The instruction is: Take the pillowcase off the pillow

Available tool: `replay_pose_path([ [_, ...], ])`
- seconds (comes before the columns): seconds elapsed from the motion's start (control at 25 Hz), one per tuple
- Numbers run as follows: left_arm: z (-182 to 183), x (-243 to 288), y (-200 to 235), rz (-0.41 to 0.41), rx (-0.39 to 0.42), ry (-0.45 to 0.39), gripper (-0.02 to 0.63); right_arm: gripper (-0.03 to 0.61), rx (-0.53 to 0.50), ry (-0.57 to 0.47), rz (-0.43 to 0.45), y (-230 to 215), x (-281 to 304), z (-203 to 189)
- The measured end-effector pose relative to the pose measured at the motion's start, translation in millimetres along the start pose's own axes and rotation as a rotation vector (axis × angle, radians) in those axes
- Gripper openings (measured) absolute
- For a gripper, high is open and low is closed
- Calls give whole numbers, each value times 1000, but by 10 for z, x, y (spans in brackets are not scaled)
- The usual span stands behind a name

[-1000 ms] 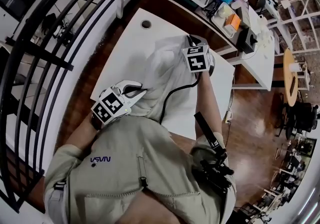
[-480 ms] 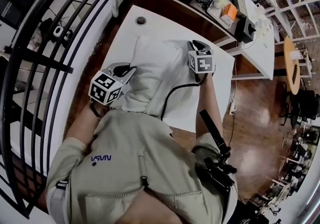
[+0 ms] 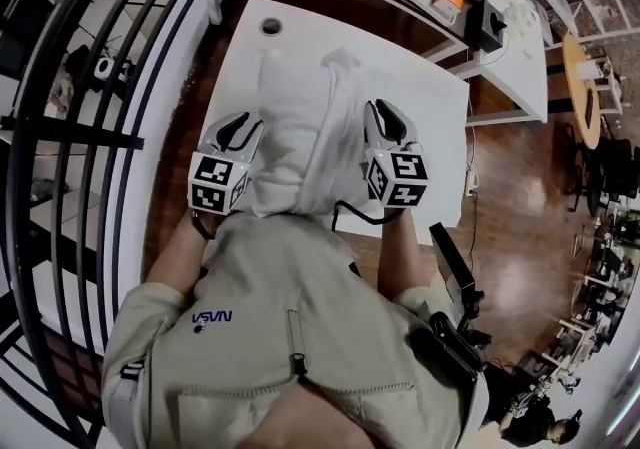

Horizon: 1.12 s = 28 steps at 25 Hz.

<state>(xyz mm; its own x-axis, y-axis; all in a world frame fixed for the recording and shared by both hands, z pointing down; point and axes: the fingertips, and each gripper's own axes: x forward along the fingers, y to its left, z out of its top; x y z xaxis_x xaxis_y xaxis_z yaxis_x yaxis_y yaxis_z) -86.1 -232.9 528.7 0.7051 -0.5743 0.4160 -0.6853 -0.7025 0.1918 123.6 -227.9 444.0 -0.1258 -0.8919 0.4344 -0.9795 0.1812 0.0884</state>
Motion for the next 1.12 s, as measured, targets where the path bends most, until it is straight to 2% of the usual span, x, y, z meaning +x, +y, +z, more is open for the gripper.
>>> replay_pose_path([
  [0.04, 39, -64, 10, -6, -5, -25, 161, 43, 9, 2, -13, 85, -87, -60],
  [0.12, 101, -175, 1, -33, -6, -64, 231, 35, 46, 10, -38, 246, -245, -186],
  [0.32, 270, -276, -201, -165, 49, -118, 264, 35, 99, 57, -80, 544, -457, -438],
  [0.44, 251, -305, -322, -189, 80, -114, 281, 38, 108, 70, -83, 647, -624, -534],
  [0.6, 43, -404, -419, -156, 48, -85, 319, 44, 110, 71, -43, 764, -764, -713],
  [0.72, -139, -478, -616, -129, 68, -51, 332, 59, 102, 71, 18, 796, -848, -854],
  [0.96, -389, -649, -882, 10, 80, -3, 336, 89, 28, 30, 182, 903, -1069, -1011],
  [1.12, -641, -807, -1015, 76, 101, 50, 336, 118, -15, 38, 310, 1216, -1160, -1178],
])
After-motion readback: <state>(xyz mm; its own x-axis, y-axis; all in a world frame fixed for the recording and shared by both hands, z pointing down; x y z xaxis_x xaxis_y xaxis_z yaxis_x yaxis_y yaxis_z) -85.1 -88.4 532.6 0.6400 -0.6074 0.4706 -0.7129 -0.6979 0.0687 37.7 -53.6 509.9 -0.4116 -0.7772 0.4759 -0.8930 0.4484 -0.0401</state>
